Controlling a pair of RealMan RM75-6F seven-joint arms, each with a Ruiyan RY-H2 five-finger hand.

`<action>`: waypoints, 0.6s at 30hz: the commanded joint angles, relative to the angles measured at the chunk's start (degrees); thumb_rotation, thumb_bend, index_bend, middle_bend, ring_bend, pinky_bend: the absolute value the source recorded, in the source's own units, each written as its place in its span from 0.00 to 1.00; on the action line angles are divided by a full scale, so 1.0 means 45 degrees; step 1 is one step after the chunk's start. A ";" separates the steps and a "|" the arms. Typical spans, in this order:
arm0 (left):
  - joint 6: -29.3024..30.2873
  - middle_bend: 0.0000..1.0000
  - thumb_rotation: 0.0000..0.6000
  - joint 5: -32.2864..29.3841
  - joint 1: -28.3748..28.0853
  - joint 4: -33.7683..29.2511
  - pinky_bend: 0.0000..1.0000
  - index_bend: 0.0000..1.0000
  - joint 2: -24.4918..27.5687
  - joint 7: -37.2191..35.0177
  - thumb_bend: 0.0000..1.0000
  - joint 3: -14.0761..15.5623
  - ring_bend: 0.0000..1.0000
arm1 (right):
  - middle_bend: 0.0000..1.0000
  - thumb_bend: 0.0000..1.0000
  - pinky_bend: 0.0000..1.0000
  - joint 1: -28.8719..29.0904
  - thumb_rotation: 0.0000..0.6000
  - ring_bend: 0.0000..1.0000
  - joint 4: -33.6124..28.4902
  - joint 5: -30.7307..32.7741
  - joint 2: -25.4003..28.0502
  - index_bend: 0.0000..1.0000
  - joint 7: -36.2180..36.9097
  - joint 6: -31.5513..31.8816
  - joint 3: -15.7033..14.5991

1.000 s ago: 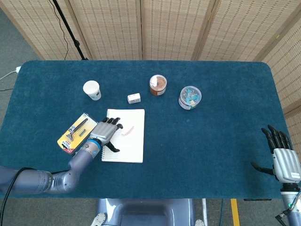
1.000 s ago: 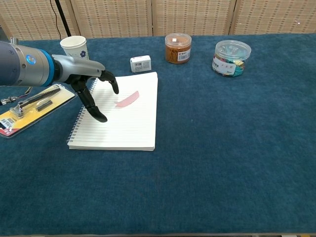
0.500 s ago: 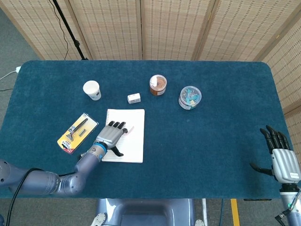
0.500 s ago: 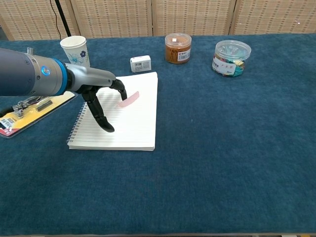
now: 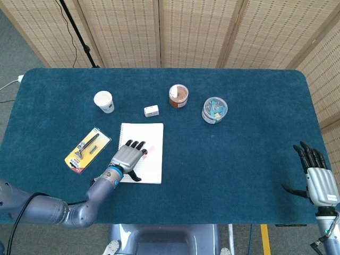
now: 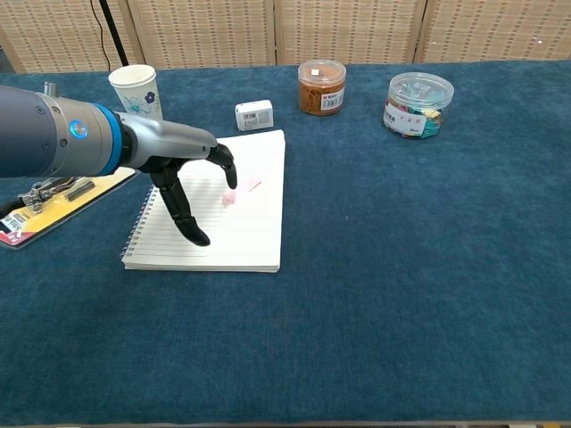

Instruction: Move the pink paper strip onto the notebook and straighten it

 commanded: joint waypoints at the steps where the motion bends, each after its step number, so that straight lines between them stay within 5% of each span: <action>1: 0.0126 0.00 0.73 0.0066 0.0029 -0.0104 0.00 0.22 0.0067 0.0064 0.00 0.0025 0.00 | 0.00 0.00 0.00 -0.0001 1.00 0.00 -0.0011 -0.0006 0.0001 0.00 0.0011 -0.0021 0.0000; 18: -0.0064 0.00 0.73 0.0564 0.0333 0.0385 0.00 0.23 -0.0332 0.0099 0.00 0.0125 0.00 | 0.00 0.00 0.00 -0.0041 1.00 0.00 -0.0058 -0.0083 0.0057 0.00 0.0115 -0.0070 0.0046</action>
